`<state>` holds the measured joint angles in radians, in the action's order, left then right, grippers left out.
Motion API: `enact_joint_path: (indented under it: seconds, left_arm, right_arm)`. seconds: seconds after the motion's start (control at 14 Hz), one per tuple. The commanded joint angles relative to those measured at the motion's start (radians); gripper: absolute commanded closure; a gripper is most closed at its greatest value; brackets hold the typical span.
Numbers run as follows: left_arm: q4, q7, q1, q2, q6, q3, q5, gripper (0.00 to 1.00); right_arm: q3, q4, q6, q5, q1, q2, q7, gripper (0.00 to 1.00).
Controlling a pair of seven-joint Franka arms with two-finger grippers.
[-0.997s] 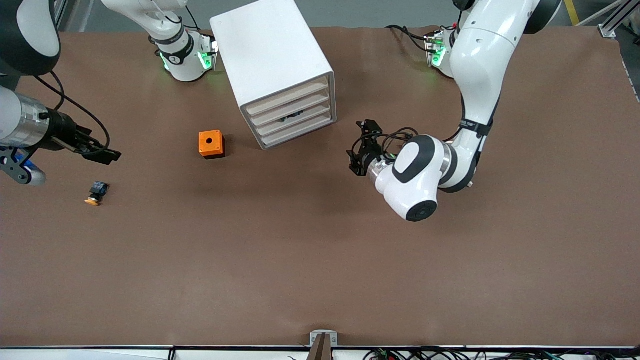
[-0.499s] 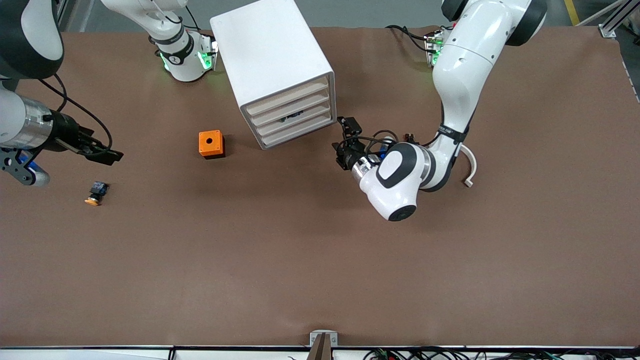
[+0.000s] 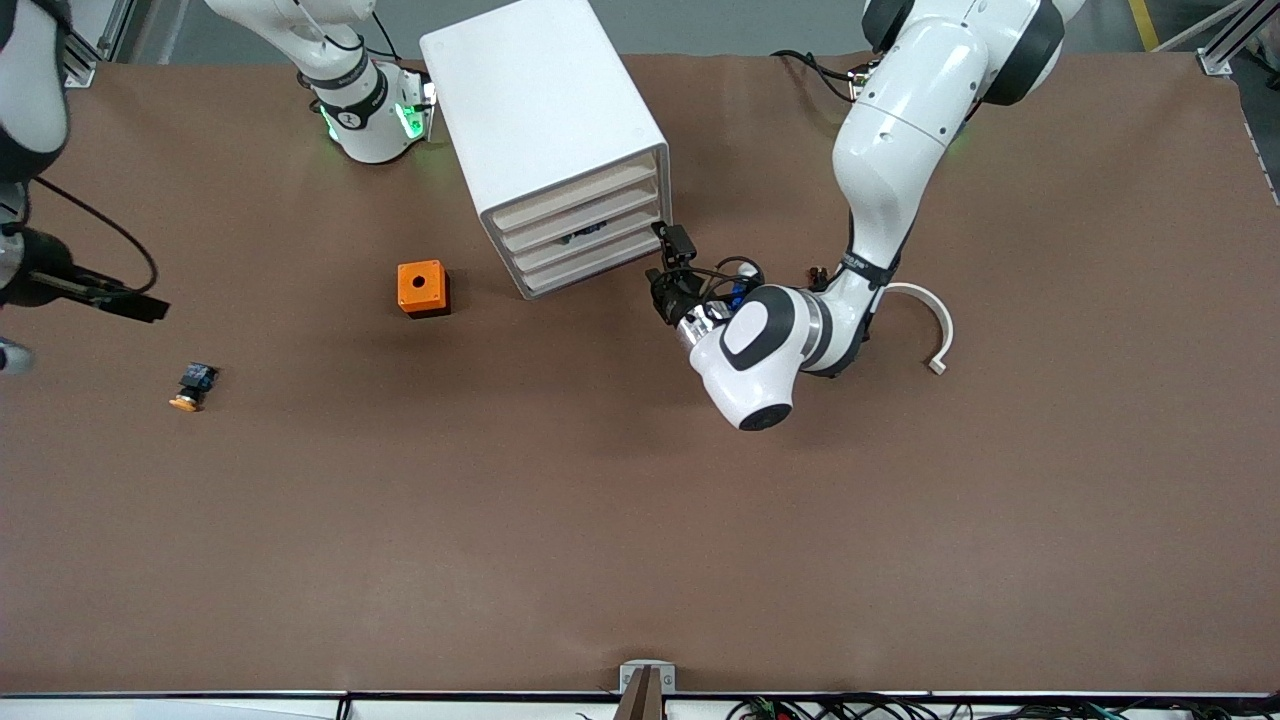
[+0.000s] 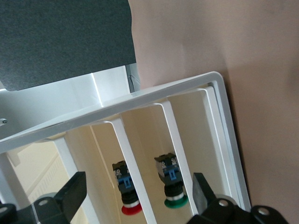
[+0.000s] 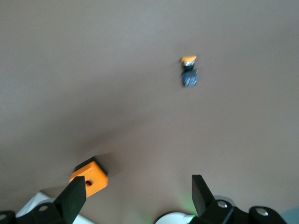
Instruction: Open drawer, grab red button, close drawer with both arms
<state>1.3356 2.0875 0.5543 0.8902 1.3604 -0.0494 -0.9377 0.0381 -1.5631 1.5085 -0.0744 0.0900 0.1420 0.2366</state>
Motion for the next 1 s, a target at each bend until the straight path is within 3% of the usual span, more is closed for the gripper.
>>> enact_joint_path:
  seconds: [0.0,0.43,0.78,0.93]
  left_arm:
    - [-0.024,0.051,0.024,0.030,-0.033,0.005,-0.021,0.00]
    - [-0.023,0.060,0.052,0.035,-0.090,0.003,-0.058,0.35]
    - [-0.012,0.071,0.075,0.050,-0.096,0.003,-0.059,0.36]
    - [-0.012,0.072,0.082,0.058,-0.098,0.003,-0.076,0.36]
  right_arm:
    - [-0.012,-0.102,0.122,-0.016,0.062,-0.009,-0.135,0.00]
    - [-0.012,-0.371,0.480,-0.016,0.168,-0.015,-0.308,0.00]
    - [-0.014,-0.596,0.849,-0.016,0.255,-0.006,-0.419,0.00]
    - [-0.012,-0.632,0.962,-0.016,0.290,0.023,-0.485,0.00]
